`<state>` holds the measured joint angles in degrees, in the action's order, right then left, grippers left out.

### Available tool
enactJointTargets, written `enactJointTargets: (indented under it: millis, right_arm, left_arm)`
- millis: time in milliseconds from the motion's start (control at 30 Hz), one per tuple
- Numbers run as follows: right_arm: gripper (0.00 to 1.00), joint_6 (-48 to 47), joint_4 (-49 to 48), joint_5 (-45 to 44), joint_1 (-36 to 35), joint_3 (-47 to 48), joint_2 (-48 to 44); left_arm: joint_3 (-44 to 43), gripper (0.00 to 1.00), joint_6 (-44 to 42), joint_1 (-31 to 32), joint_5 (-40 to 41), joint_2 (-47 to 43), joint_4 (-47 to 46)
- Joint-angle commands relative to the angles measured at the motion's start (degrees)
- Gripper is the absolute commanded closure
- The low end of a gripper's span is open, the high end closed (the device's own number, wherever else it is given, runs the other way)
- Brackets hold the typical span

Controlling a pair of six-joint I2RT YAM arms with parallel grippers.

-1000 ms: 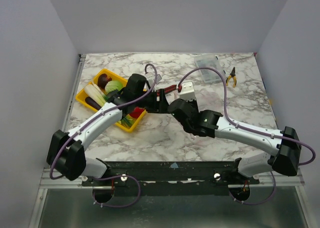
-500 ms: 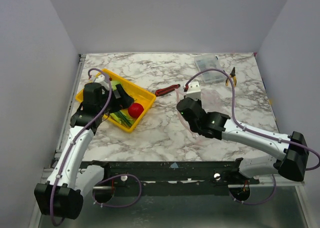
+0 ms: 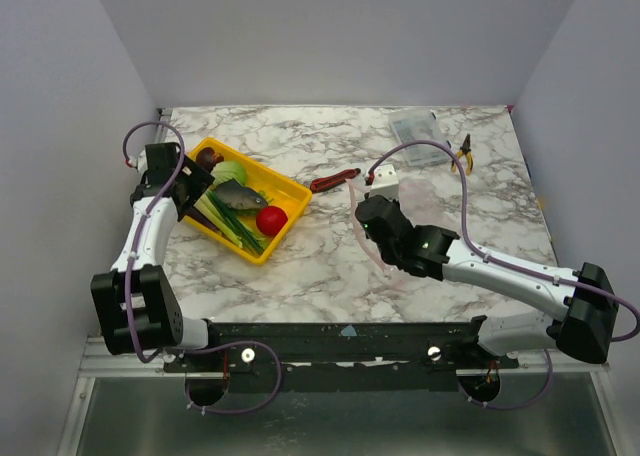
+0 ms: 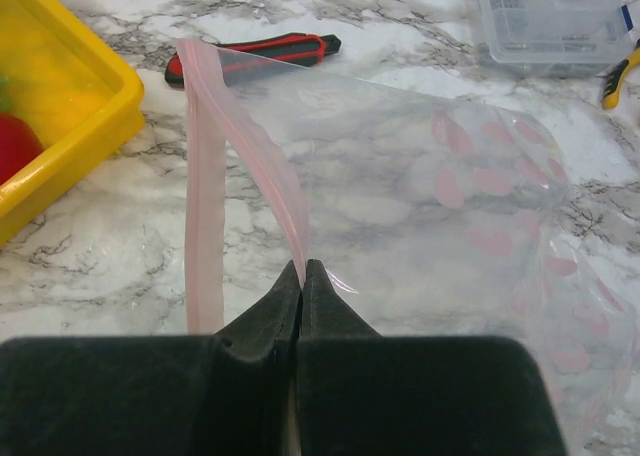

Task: Place the food in the zip-top bag and seal the zipper
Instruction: Pick up the fake vegetable from the bin.

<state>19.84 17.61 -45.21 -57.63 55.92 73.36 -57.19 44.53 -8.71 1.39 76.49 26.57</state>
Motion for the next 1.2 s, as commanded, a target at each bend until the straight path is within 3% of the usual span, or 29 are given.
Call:
enactJointTargets:
  millis: [0,233,500,767,900,1000,1167]
  right_arm:
    - [1.0,-0.91,-1.75,2.04,0.46,-1.01,-1.35]
    - [1.0,-1.53,-3.12,3.54,1.2,-1.87,-0.98]
    - [1.0,-2.31,-3.65,4.43,1.64,-1.34,-0.23]
    - [1.0,-2.18,-3.55,4.78,1.73,-0.93,-0.54]
    - [1.0,-2.01,-3.12,4.61,1.73,-0.89,-0.4]
    - [1.0,-1.66,-2.81,4.86,1.73,-0.42,-0.03]
    - [1.0,-1.29,-2.26,4.78,1.73,0.23,-0.07]
  left_arm:
    - [-5.12,0.14,4.55,-2.83,5.81,3.88,0.63]
    - [-3.82,0.3,2.53,-7.76,3.93,9.63,-9.12]
    - [-4.18,0.35,-1.9,-8.08,0.34,14.94,-16.44]
    - [-4.02,0.4,1.24,-8.46,-1.29,19.46,-18.66]
    - [-4.58,0.5,1.37,-8.57,-4.72,20.66,-20.74]
    - [-4.22,0.74,1.6,-9.03,-5.84,20.51,-20.51]
    - [-0.42,0.87,0.22,-9.01,-3.63,13.18,-20.48]
